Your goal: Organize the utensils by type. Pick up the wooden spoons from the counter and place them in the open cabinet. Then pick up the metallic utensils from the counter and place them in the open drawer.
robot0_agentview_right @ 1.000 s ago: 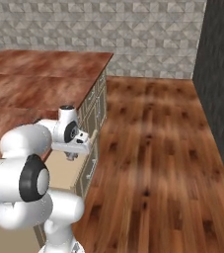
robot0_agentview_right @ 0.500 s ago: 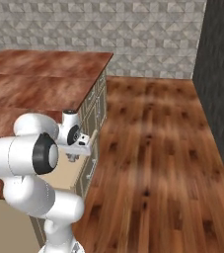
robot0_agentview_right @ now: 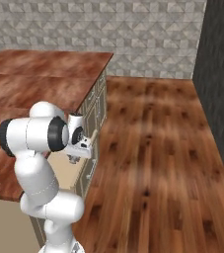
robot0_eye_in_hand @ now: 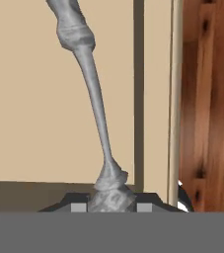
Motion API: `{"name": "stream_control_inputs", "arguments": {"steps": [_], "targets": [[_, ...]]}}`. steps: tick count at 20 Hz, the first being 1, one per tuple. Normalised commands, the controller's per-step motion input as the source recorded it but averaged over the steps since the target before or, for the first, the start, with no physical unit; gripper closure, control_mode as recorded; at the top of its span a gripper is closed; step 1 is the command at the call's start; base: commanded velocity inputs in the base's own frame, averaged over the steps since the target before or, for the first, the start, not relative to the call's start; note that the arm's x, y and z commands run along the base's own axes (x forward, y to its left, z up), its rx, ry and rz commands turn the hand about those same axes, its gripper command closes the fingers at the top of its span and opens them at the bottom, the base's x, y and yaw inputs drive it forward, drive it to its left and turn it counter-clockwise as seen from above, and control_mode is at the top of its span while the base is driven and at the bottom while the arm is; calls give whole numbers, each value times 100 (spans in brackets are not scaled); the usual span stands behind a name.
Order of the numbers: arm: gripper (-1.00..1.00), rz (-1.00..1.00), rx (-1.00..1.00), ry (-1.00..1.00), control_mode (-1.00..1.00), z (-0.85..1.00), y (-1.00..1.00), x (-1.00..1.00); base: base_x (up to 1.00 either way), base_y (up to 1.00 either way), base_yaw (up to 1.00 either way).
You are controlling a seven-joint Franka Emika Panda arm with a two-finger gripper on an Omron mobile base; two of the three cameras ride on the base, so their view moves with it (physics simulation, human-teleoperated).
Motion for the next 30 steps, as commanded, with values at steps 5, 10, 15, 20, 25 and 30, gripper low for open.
{"name": "stream_control_inputs", "arguments": {"steps": [5, 10, 15, 20, 25, 30], "targets": [[100, -21, 6, 4, -100, -43, 15, 41, 0, 0, 0], [100, -20, 8, 0, -100, -38, 8, 35, 0, 0, 0], [100, -8, 2, 0, -100, -39, 0, 23, 0, 0, 0], [100, -2, 0, 0, -100, -42, 3, 21, 0, 0, 0], [100, 0, 0, 1, -100, -56, -10, 6, 0, 0, 0], [100, 0, 0, 5, -100, -67, -41, 0, 0, 0, 0]]}}
